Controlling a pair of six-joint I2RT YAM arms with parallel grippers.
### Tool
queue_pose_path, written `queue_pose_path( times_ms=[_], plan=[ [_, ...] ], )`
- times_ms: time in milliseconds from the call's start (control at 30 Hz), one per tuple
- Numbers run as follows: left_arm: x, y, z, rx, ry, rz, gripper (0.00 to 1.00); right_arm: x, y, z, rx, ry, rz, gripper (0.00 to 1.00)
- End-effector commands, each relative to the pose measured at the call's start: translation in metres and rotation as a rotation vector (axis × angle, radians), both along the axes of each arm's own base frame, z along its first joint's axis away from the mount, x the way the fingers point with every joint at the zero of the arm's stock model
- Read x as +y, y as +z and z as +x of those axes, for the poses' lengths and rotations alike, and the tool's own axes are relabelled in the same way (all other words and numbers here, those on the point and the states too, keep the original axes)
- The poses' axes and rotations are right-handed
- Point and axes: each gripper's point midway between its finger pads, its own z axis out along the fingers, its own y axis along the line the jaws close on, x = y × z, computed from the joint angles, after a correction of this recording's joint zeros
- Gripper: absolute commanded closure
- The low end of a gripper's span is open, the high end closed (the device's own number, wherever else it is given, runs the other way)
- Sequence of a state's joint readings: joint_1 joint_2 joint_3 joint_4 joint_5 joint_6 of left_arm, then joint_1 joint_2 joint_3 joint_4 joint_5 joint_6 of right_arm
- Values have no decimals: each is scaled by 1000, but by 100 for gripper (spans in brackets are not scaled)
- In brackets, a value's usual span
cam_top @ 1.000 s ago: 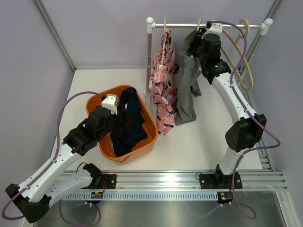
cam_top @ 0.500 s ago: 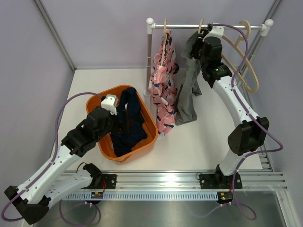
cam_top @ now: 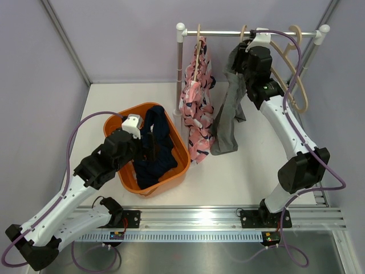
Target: Remove the shorts from the hanger
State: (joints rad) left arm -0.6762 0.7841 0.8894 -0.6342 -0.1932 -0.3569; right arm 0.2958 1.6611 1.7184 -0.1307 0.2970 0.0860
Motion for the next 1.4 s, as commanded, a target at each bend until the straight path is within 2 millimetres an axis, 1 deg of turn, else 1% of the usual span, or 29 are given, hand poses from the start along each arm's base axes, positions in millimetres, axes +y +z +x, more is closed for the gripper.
queue_pose_path(
  times_ms=[0,33,67,100,133,200,233,267,333,400,433,467,567,633,667,700,733,767,800,833,900,1000,1033,1100,1133,1233,1267,1333,1367],
  plan=[
    [-6,9,2,-39,-27,-28,1,-1,65,-31,-137,44,8,71],
    [-6,9,2,-39,-27,-28,1,1,65,-35,-139,64,4,72],
    [-6,8,1,-38,-28,-26,1,6,71,-42,-150,103,4,72],
    [-7,8,2,-38,-27,-27,1,7,70,-45,-146,116,-5,73],
    [-7,9,2,-38,-29,-29,1,8,71,-47,-145,124,-7,79],
    [-8,8,2,-35,-33,-28,1,5,74,-55,-138,126,-10,84],
    [-8,8,1,-31,-35,-28,1,5,75,-58,-136,127,-12,90],
    [-8,8,1,-30,-35,-27,1,4,77,-64,-137,135,-14,90],
    [-8,7,1,-29,-35,-26,1,4,78,-68,-134,140,-18,92],
    [-8,8,1,-33,-35,-29,1,2,82,-74,-131,140,-20,91],
    [-8,8,1,-32,-37,-29,1,0,80,-75,-116,135,-20,87],
    [-8,9,0,-33,-37,-30,1,1,85,-75,-120,134,-18,75],
    [-8,10,0,-35,-38,-33,1,4,88,-69,-95,140,-2,62],
    [-8,10,0,-36,-41,-34,1,8,87,-65,-73,150,13,60],
    [-8,11,0,-37,-40,-35,1,12,78,-58,-43,156,25,59],
    [-8,11,0,-37,-41,-35,1,13,84,-56,-52,155,35,58],
    [-8,11,-1,-39,-41,-35,1,14,84,-54,-48,152,42,57],
    [-8,11,-1,-38,-41,-37,1,12,73,-46,-15,128,45,56],
    [-7,11,-1,-40,-39,-37,1,13,79,-43,-25,122,51,56],
    [-7,12,-2,-42,-39,-39,1,12,77,-40,-15,112,48,56],
    [-7,12,-2,-43,-39,-40,1,15,67,-32,20,116,42,57],
    [-7,13,-2,-46,-39,-42,1,20,58,-26,33,127,51,58],
    [-7,13,-2,-46,-39,-42,1,19,53,-22,37,116,51,58],
    [-7,13,-2,-46,-39,-42,1,18,52,-19,32,104,52,58],
    [-7,13,-2,-47,-39,-43,1,17,46,-15,39,91,51,58],
    [-7,13,-2,-45,-41,-42,1,17,42,-8,37,79,46,59],
    [-7,13,-2,-45,-41,-42,1,16,37,-4,43,69,43,60],
    [-7,13,-1,-44,-41,-41,1,16,34,0,41,63,39,60],
    [-7,11,-2,-40,-41,-39,1,15,30,4,48,50,36,60]
  ],
)
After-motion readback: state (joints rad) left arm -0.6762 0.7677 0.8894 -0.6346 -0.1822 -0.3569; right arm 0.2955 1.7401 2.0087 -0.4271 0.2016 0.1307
